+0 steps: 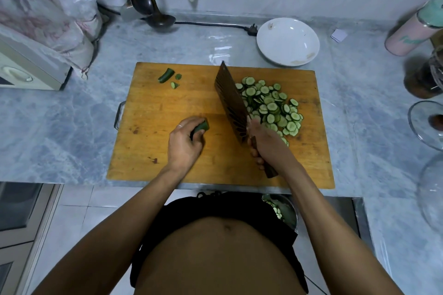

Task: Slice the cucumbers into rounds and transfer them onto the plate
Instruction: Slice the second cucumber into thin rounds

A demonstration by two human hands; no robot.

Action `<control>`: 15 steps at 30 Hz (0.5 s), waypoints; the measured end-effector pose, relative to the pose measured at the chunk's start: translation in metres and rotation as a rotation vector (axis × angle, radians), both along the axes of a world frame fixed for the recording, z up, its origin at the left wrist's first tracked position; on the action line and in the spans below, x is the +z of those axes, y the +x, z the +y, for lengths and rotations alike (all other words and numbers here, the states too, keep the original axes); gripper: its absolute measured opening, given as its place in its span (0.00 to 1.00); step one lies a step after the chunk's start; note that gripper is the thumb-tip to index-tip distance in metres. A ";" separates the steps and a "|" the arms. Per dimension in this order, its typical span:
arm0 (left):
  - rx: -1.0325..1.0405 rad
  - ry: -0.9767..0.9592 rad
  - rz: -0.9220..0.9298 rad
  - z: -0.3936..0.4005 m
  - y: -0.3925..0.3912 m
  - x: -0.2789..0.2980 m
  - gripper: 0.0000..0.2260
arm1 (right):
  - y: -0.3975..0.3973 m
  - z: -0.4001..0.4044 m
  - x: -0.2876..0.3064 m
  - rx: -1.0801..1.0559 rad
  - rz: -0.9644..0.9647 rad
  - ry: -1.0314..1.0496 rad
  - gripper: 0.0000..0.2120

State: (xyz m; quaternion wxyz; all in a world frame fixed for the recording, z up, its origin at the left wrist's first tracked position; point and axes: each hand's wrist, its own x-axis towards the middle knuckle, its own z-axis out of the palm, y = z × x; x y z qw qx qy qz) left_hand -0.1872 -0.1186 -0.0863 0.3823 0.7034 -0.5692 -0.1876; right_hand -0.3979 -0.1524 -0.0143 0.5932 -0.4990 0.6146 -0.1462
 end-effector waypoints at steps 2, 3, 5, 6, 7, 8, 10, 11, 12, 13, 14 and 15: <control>-0.027 -0.001 -0.033 -0.007 0.000 0.001 0.13 | 0.007 0.005 0.003 0.067 0.025 -0.053 0.33; -0.037 -0.001 -0.047 -0.012 0.001 0.002 0.12 | 0.011 0.009 0.005 0.094 0.025 -0.084 0.33; -0.056 -0.002 -0.058 -0.020 0.002 0.002 0.11 | 0.018 0.016 0.006 0.120 0.025 -0.150 0.33; -0.067 -0.005 -0.061 -0.023 0.003 0.001 0.11 | 0.021 0.018 0.007 0.134 0.036 -0.187 0.33; -0.080 -0.007 -0.065 -0.026 0.004 0.000 0.11 | 0.024 0.020 0.008 0.151 0.048 -0.218 0.32; -0.093 -0.003 -0.070 -0.028 0.005 0.000 0.11 | 0.027 0.021 0.009 0.166 0.058 -0.233 0.32; -0.094 0.011 -0.081 -0.030 0.007 -0.002 0.11 | 0.031 0.021 0.014 0.186 0.076 -0.225 0.32; -0.088 0.019 -0.084 -0.030 0.008 -0.002 0.11 | 0.033 0.021 0.017 0.192 0.082 -0.215 0.32; -0.084 0.025 -0.087 -0.030 0.007 -0.003 0.11 | 0.034 0.022 0.019 0.191 0.084 -0.207 0.32; -0.087 0.026 -0.090 -0.030 0.007 -0.003 0.11 | 0.034 0.023 0.021 0.190 0.085 -0.205 0.32; -0.093 0.026 -0.095 -0.030 0.007 -0.002 0.11 | 0.034 0.024 0.022 0.192 0.090 -0.208 0.32; -0.099 0.027 -0.100 -0.030 0.007 -0.002 0.11 | 0.034 0.025 0.022 0.199 0.096 -0.216 0.32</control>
